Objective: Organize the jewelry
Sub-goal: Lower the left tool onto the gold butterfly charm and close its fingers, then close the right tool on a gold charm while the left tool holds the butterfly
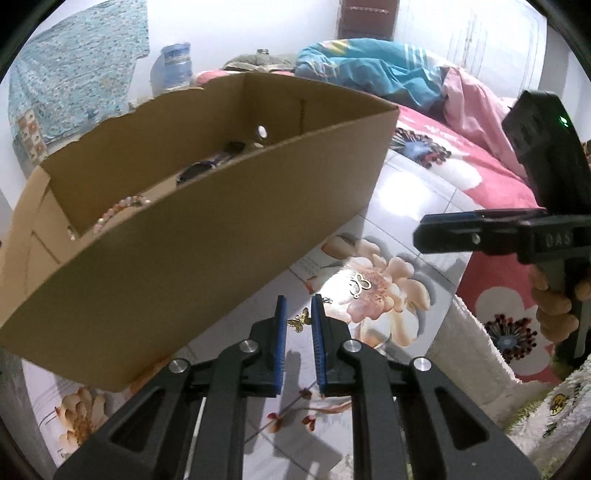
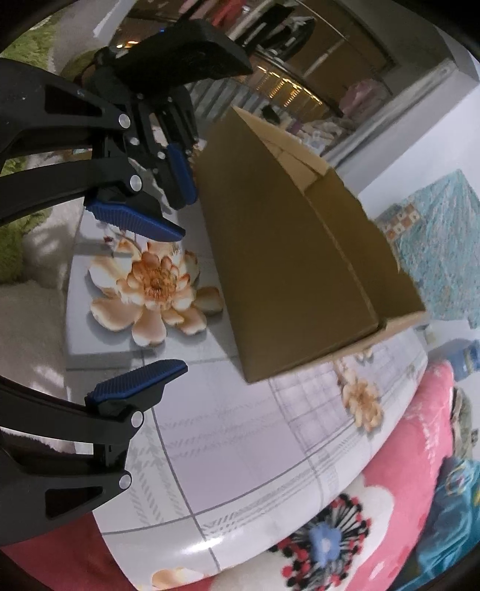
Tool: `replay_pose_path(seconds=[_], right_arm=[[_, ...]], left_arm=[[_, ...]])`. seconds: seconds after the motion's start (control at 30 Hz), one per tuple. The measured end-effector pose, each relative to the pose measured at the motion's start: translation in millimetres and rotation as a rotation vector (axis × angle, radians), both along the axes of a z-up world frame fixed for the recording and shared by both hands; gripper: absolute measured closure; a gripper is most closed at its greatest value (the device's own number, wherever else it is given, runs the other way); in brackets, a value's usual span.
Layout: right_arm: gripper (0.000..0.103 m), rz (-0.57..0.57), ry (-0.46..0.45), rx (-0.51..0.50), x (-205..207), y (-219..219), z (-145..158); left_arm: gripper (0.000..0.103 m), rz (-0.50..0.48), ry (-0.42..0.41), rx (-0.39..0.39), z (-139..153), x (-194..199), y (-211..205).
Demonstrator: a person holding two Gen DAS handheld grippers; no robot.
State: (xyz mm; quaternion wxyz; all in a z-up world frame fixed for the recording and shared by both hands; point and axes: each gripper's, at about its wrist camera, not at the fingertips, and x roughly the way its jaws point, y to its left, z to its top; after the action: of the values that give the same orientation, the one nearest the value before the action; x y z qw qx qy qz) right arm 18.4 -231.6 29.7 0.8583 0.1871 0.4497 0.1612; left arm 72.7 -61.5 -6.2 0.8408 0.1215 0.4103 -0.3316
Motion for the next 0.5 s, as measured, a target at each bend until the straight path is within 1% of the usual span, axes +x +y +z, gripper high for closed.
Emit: replay_pose_path(seconds=[0.1, 0.17, 0.23, 0.33, 0.5], right_arm=[[0.043, 0.048, -0.032, -0.037, -2, 14, 5], [0.045, 0.083, -0.051, -0.079, -2, 28, 6], [0.049, 0.101, -0.055, -0.109, 0, 40, 3], [0.055, 0.123, -0.043, -0.123, 7, 54, -3], [0.065, 0.153, -0.061, -0.216, 13, 80, -9]], left_arm=[[0.091, 0.019, 0.001, -0.008, 2, -1, 4], [0.091, 0.030, 0.002, -0.006, 1, -2, 7], [0.091, 0.043, 0.009, -0.010, -1, -2, 9], [0.091, 0.060, 0.011, -0.019, 0, -2, 14], [0.091, 0.080, 0.002, -0.030, 4, -1, 22]])
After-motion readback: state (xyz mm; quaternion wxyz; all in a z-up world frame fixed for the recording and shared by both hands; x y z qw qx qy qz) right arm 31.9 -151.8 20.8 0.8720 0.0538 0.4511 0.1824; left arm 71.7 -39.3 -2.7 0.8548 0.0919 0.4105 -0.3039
